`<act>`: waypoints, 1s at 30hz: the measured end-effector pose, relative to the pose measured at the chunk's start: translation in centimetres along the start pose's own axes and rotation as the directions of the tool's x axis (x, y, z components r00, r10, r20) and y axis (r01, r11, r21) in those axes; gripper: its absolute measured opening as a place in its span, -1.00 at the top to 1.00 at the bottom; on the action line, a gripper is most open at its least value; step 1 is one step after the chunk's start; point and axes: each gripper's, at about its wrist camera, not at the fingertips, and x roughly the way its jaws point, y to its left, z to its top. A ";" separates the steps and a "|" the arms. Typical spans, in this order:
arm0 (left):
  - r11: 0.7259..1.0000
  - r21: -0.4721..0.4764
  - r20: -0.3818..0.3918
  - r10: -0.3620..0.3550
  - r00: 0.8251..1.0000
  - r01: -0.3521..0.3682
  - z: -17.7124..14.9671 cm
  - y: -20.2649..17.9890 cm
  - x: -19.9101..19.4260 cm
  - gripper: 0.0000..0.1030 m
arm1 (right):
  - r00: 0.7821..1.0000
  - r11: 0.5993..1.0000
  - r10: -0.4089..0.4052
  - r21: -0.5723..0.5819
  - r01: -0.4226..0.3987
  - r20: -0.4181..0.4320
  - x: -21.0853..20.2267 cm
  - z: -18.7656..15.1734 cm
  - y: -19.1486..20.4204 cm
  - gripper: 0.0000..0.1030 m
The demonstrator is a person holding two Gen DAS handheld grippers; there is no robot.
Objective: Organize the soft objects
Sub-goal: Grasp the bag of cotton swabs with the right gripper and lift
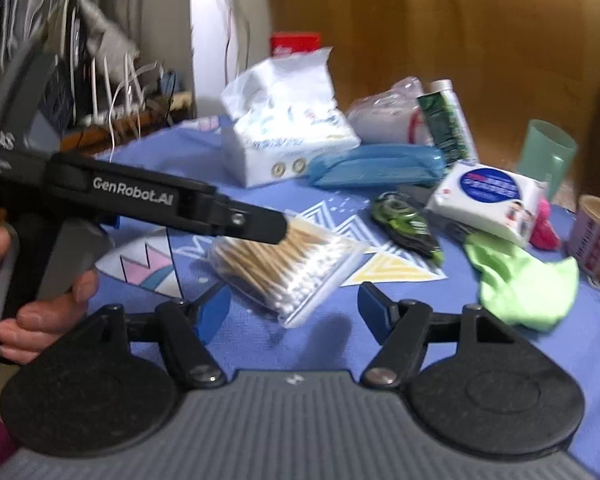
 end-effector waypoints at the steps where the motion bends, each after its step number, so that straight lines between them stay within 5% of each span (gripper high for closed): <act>1: 1.000 0.007 -0.005 0.002 1.000 -0.002 0.0 -0.1 0.1 -0.79 | 1.000 1.000 -0.003 -0.006 0.003 -0.019 0.6 0.1 0.1 -0.44; 7: 0.998 0.065 -0.036 0.016 0.999 -0.014 -0.3 -1.4 0.7 -0.54 | 0.999 0.999 0.021 0.037 -0.019 -0.036 1.7 0.5 -0.4 -0.43; 8: 0.997 0.072 -0.039 0.007 0.999 -0.005 -0.3 -1.7 0.7 -0.46 | 0.999 0.999 0.022 0.036 -0.021 -0.034 1.7 0.5 -0.4 -0.36; 10: 0.997 0.071 -0.048 -0.019 0.999 0.023 -0.5 -2.3 0.9 -0.43 | 0.999 0.999 0.022 0.032 -0.021 -0.024 1.4 0.4 -0.2 0.10; 11: 0.997 0.079 -0.049 -0.013 0.999 0.017 -0.6 -2.9 1.0 -0.43 | 1.000 0.999 0.016 0.034 -0.015 -0.022 1.2 0.4 -0.2 0.13; 30: 0.932 0.244 -0.201 -0.222 0.954 0.268 -2.6 -14.7 5.6 -0.45 | 0.968 0.954 -0.249 0.176 0.243 0.012 -8.0 -5.6 -5.4 0.16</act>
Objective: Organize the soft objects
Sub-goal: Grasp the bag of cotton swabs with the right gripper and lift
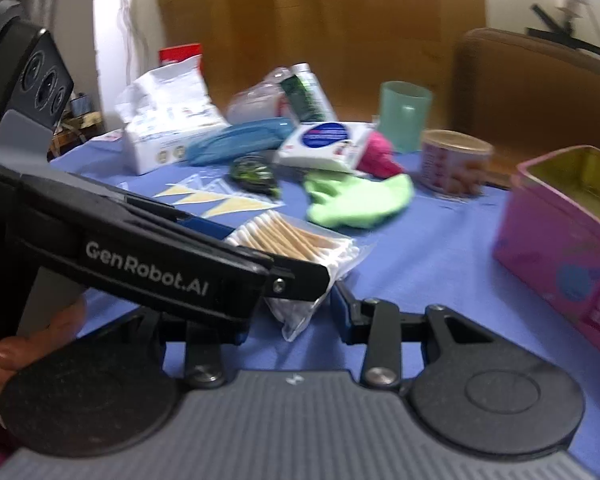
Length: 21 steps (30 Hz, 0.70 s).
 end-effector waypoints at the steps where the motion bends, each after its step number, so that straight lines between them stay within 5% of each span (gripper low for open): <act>1: 1.000 0.004 -0.001 -0.009 1.000 0.009 0.2 -0.2 0.3 -0.46 | 1.000 1.000 -0.015 0.001 0.015 0.005 -0.2 -0.1 -0.3 0.15; 8: 0.999 0.045 -0.010 -0.009 1.000 0.010 0.2 -1.2 1.4 -0.60 | 0.999 0.999 -0.033 0.044 0.033 0.015 -0.4 -0.6 -2.1 0.10; 13: 0.999 -0.014 0.011 -0.029 1.000 0.030 0.1 -0.1 0.8 -0.70 | 1.000 0.999 -0.014 0.041 0.014 0.011 -0.3 -0.7 -1.9 0.07; 21: 1.000 -0.018 0.023 -0.024 0.999 0.025 0.0 -0.1 0.7 -0.44 | 1.000 1.000 -0.012 0.020 0.012 0.005 -0.2 -0.7 -1.7 0.05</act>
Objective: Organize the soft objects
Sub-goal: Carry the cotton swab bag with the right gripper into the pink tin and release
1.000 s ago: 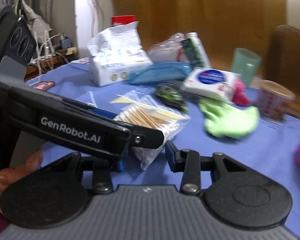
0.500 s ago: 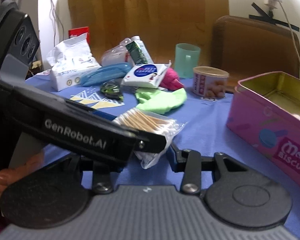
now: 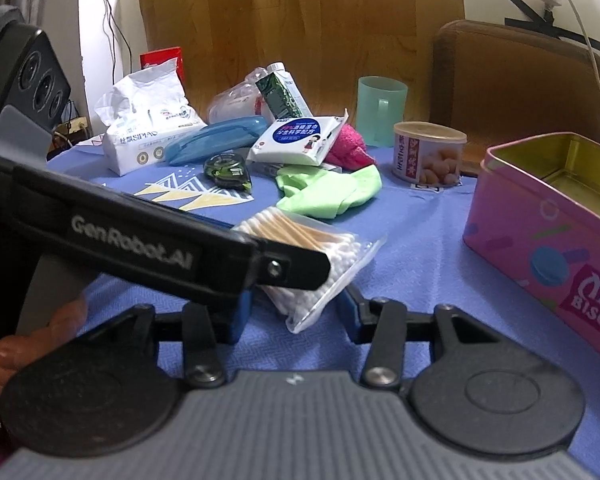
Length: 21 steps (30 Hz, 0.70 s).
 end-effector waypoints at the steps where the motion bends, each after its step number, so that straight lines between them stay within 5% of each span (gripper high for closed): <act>1: 1.000 -0.001 0.001 -0.001 1.000 0.001 0.0 0.0 0.0 -0.44 | 1.000 1.000 -0.005 -0.005 0.005 0.002 0.0 0.0 0.1 0.07; 12: 0.999 0.049 0.061 -0.012 0.998 0.009 2.1 -1.9 -1.3 -0.41 | 0.993 0.999 -0.032 0.014 0.031 0.113 -1.7 0.6 -0.4 0.17; 21: 0.981 0.190 0.120 -0.073 0.990 0.049 7.0 -7.8 0.8 -0.41 | 0.955 0.987 -0.161 0.026 0.160 0.249 -4.8 2.9 -3.8 0.16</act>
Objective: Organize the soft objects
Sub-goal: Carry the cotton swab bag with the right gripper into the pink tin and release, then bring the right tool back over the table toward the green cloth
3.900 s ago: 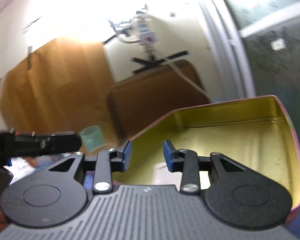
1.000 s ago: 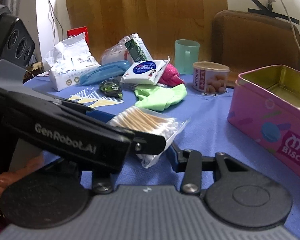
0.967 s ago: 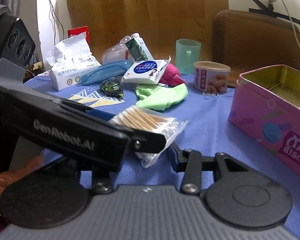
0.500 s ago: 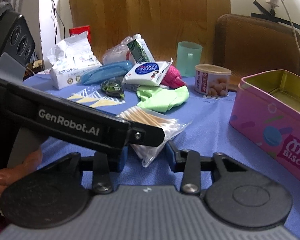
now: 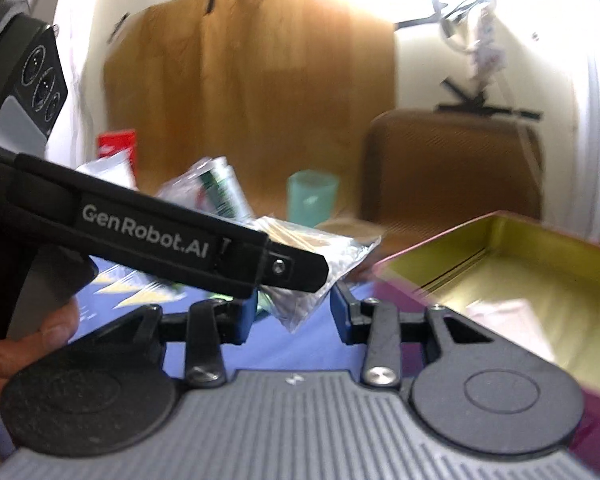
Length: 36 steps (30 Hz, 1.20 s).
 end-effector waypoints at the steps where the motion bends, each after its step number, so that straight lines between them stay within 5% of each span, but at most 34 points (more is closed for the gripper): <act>1: 1.000 0.013 0.005 -0.009 1.000 0.009 0.6 -0.6 0.6 -0.41 | 1.000 1.000 -0.024 0.001 0.024 0.013 -0.2 0.3 -0.8 0.16; 8: 0.994 0.058 0.004 -0.089 0.996 0.088 4.2 -4.2 5.9 -0.41 | 0.983 0.983 -0.177 0.057 0.174 0.051 -0.9 1.7 -6.0 0.16; 12: 0.995 0.077 -0.012 -0.056 0.998 0.057 4.6 -5.8 9.1 -0.75 | 0.958 0.951 -0.285 0.132 0.281 0.014 -0.3 1.9 -8.7 0.13; 15: 0.998 0.052 -0.039 -0.035 0.999 0.037 4.4 -5.6 10.2 -0.75 | 0.936 0.920 -0.348 0.176 0.351 -0.049 0.9 1.2 -10.5 -0.18; 21: 1.000 0.014 -0.005 -0.027 1.000 0.027 3.0 -3.0 6.8 -0.78 | 0.938 0.914 -0.345 0.215 0.345 -0.039 0.1 -0.1 -10.6 -0.18; 28: 0.995 -0.048 0.021 0.090 0.996 -0.088 0.9 1.3 2.2 -0.78 | 0.939 0.924 -0.343 0.192 0.331 0.033 -1.4 -1.1 -7.8 -0.17; 36: 0.987 -0.004 -0.006 0.160 0.987 -0.160 -1.6 2.1 -0.1 -0.78 | 0.938 0.931 -0.336 0.183 0.316 0.091 -3.0 -1.2 -6.2 -0.17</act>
